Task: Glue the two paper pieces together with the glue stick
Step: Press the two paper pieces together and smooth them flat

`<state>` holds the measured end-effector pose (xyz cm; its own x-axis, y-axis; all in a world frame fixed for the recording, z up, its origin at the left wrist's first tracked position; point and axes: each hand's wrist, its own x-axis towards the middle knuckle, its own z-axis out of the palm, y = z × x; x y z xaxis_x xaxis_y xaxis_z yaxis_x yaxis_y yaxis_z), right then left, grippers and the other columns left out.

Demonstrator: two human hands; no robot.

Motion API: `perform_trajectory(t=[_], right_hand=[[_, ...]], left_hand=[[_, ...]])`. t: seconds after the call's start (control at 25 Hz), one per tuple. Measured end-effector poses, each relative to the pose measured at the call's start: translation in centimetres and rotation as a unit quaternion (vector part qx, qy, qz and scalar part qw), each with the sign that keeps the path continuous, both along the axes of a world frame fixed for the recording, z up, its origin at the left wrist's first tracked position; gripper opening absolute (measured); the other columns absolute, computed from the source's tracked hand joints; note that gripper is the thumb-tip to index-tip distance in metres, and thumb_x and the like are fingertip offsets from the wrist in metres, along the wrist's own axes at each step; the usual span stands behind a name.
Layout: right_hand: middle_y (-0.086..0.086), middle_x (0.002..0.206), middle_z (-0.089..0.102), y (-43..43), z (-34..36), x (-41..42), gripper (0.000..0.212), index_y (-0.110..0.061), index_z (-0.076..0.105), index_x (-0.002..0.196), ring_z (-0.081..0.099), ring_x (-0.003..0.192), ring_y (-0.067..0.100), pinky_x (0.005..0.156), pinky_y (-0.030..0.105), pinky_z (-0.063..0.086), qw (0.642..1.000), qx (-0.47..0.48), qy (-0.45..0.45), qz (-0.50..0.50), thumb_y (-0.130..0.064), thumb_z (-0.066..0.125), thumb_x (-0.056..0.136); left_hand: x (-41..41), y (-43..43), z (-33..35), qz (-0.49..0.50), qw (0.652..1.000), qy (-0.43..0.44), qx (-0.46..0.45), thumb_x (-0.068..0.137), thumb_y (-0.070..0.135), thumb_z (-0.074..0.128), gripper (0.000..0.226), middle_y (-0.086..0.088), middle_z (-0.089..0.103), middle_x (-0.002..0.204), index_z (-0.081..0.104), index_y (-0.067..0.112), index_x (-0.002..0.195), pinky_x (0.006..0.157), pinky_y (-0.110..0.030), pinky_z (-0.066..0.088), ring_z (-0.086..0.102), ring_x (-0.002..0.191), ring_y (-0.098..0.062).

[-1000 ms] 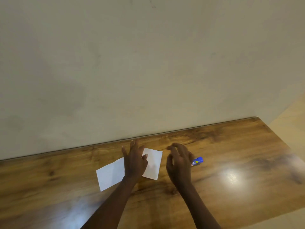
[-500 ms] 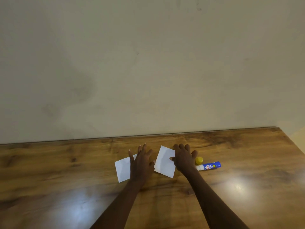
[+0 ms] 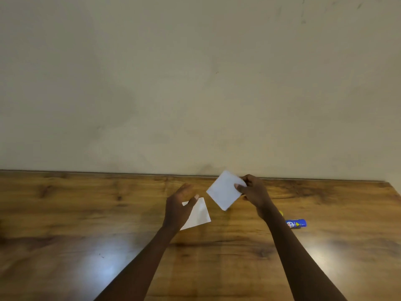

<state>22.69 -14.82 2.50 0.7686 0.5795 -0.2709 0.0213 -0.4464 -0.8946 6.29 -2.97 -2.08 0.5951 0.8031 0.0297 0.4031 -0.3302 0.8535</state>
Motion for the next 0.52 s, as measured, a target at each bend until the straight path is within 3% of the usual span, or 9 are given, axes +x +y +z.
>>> perform_trajectory(t=[0.16,0.24,0.4,0.52], right_hand=[[0.009,0.099,0.057,1.1,0.1,-3.5,0.02,-0.004,0.051,0.102,0.057,0.086,0.021,0.062,0.029,0.051,0.984,0.113,0.129,-0.052,-0.006,0.057,0.083],[0.011,0.106,0.056,1.8,-1.0,-5.3,0.032,-0.002,0.048,0.112,0.058,0.093,0.025,0.062,0.029,0.053,0.978,0.112,0.162,-0.067,-0.004,0.058,0.082],[0.01,0.109,0.052,2.8,-3.3,-8.0,0.032,-0.003,0.046,0.112,0.056,0.095,0.025,0.058,0.026,0.055,0.98,0.067,0.174,-0.072,-0.003,0.058,0.082],[0.011,0.111,0.051,3.2,-4.8,-9.2,0.03,-0.006,0.047,0.108,0.055,0.097,0.027,0.06,0.027,0.057,0.984,0.032,0.165,-0.061,-0.003,0.059,0.081]], left_hand=[[-0.8,-0.1,1.1,0.07,0.965,-0.093,-0.237,0.077,0.014,0.067,0.045,-0.014,0.062,0.119,0.054,0.005,0.119,0.069,-0.022,0.053,0.061,0.095,-0.021],[-1.8,0.2,0.9,0.108,0.95,-0.113,-0.27,0.075,0.009,0.069,0.042,-0.018,0.065,0.111,0.056,0.002,0.114,0.058,-0.02,0.055,0.066,0.084,-0.026],[-4.6,1.1,-0.6,0.176,0.979,-0.003,-0.106,0.076,0.0,0.064,0.028,-0.02,0.068,0.104,0.062,-0.001,0.104,0.076,-0.031,0.052,0.064,0.09,-0.028],[-6.2,1.6,-1.8,0.144,0.988,0.03,-0.047,0.075,-0.002,0.063,0.028,-0.021,0.068,0.104,0.063,-0.002,0.103,0.079,-0.026,0.046,0.064,0.093,-0.029]])
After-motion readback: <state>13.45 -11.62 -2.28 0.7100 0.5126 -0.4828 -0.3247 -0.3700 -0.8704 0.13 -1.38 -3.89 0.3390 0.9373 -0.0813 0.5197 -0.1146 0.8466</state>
